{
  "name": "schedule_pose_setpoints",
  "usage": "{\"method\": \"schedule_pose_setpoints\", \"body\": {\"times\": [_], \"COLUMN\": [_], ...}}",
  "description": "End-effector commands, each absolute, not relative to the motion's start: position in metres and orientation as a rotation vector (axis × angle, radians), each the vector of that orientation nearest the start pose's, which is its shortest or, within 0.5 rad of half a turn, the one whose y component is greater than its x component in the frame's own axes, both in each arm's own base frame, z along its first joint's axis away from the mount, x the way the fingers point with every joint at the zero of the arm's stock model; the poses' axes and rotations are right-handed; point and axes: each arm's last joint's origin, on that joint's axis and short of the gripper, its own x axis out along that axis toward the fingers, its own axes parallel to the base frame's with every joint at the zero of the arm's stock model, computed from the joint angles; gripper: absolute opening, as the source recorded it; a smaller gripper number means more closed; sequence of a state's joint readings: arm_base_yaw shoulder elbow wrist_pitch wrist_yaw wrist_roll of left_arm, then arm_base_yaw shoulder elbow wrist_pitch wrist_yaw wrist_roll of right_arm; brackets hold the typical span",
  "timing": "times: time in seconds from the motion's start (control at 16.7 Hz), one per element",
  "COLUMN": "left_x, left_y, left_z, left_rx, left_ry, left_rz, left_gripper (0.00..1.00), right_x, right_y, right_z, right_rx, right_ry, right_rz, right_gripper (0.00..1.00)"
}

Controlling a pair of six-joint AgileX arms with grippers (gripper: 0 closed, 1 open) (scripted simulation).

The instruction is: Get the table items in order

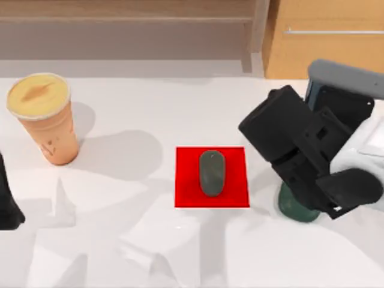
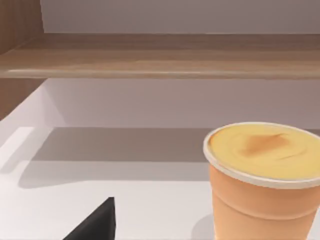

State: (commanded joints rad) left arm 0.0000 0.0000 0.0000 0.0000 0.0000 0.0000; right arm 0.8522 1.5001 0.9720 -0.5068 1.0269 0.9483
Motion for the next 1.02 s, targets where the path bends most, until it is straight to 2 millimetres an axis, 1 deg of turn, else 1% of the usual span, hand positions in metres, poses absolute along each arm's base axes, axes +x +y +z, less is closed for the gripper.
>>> {"method": "schedule_pose_setpoints", "body": {"times": [0.12,0.3,0.36,0.42,0.48,0.72,0.9,1.02], "left_x": [0.106,0.106,0.106,0.106,0.106,0.106,0.106,0.106], "left_y": [-0.001,-0.001,-0.001,-0.001,-0.001,-0.001,-0.001,-0.001], "left_z": [0.160,0.160,0.160,0.160,0.160,0.160,0.160,0.160], "left_rx": [0.000,0.000,0.000,0.000,0.000,0.000,0.000,0.000], "left_ry": [0.000,0.000,0.000,0.000,0.000,0.000,0.000,0.000], "left_rz": [0.000,0.000,0.000,0.000,0.000,0.000,0.000,0.000], "left_gripper": [1.00,1.00,1.00,1.00,1.00,1.00,1.00,1.00], "right_x": [0.207,0.196,0.191,0.187,0.184,0.181,0.182,0.182], "right_y": [0.199,0.194,0.194,0.196,0.199,0.207,0.205,0.205], "right_z": [0.233,0.258,0.263,0.263,0.260,0.228,0.217,0.216], "right_rx": [0.095,0.136,0.148,0.153,0.151,0.100,0.080,0.076], "right_ry": [0.438,0.409,0.404,0.405,0.411,0.451,0.459,0.460], "right_rz": [-0.405,-0.399,-0.395,-0.390,-0.384,-0.385,-0.397,-0.399], "right_gripper": [1.00,1.00,1.00,1.00,1.00,1.00,1.00,1.00]}}
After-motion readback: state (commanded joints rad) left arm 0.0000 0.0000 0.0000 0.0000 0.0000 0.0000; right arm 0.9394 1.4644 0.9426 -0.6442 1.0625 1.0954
